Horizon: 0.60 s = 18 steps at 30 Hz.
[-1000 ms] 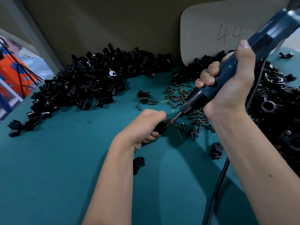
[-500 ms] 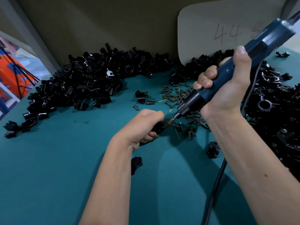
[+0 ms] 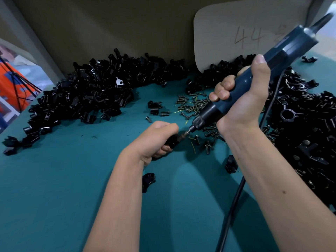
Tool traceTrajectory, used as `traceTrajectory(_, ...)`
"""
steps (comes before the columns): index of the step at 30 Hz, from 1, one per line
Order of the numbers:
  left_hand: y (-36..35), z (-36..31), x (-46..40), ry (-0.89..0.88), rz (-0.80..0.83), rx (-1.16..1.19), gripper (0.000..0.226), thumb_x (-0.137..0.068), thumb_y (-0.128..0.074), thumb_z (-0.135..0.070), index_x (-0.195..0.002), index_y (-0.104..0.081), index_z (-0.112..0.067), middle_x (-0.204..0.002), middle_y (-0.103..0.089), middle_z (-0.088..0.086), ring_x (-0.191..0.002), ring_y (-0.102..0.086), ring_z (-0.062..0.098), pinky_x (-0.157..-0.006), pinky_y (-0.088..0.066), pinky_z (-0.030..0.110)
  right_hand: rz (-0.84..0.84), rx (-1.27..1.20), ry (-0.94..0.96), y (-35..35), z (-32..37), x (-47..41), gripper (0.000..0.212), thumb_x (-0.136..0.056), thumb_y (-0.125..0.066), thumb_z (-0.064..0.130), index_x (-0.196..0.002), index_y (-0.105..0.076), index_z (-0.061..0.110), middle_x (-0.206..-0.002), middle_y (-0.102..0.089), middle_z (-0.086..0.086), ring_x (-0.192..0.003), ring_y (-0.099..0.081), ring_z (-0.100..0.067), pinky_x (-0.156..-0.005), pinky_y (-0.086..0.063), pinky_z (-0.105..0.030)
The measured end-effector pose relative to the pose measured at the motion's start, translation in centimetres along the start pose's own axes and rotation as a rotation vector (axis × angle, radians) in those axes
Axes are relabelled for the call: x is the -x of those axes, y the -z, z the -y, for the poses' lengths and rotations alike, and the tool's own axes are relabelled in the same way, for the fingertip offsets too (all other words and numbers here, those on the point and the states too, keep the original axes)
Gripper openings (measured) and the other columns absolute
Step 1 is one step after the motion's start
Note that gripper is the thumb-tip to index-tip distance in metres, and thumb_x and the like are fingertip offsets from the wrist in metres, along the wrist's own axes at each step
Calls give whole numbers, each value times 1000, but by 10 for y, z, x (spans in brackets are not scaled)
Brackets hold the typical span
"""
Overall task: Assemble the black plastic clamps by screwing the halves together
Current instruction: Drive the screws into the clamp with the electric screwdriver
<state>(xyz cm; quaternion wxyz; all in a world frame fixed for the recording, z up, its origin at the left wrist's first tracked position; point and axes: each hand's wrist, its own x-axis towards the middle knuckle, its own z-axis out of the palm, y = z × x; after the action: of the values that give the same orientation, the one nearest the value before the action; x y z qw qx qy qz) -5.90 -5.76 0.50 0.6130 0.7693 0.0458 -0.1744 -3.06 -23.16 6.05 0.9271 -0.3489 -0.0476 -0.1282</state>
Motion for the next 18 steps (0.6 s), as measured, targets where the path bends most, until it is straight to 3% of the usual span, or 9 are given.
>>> traceTrajectory(6, -3, -2, 1, 2, -33, -16, 19, -69, -52, -34, -56, -41, -27, -50, -39, 0, -39, -22, 12, -40, -16, 14, -64, -4, -16, 3, 1, -1, 33, -103, -55, 41, -83, -39, 19, -64, -41, -3, -49, -38, -16, -49, -38, -29)
traceTrajectory(12, -5, 1, 1, -27, -89, -12, 20, -69, -53, -36, -61, -40, -24, -52, -39, 0, -41, -22, 13, -41, -17, 15, -127, 38, 12, 0, 1, -4, 36, -101, -60, 39, -111, -36, 14, -64, -44, -4, -48, -40, -17, -49, -41, -30)
traceTrajectory(18, -6, 1, 1, -50, -85, -6, 19, -71, -53, -36, -63, -41, -23, -51, -39, -2, -41, -23, 12, -40, -17, 16, -233, 2, -22, 6, 0, -4, 41, -98, -65, 41, -114, -38, 15, -65, -46, -2, -50, -40, -16, -50, -41, -30)
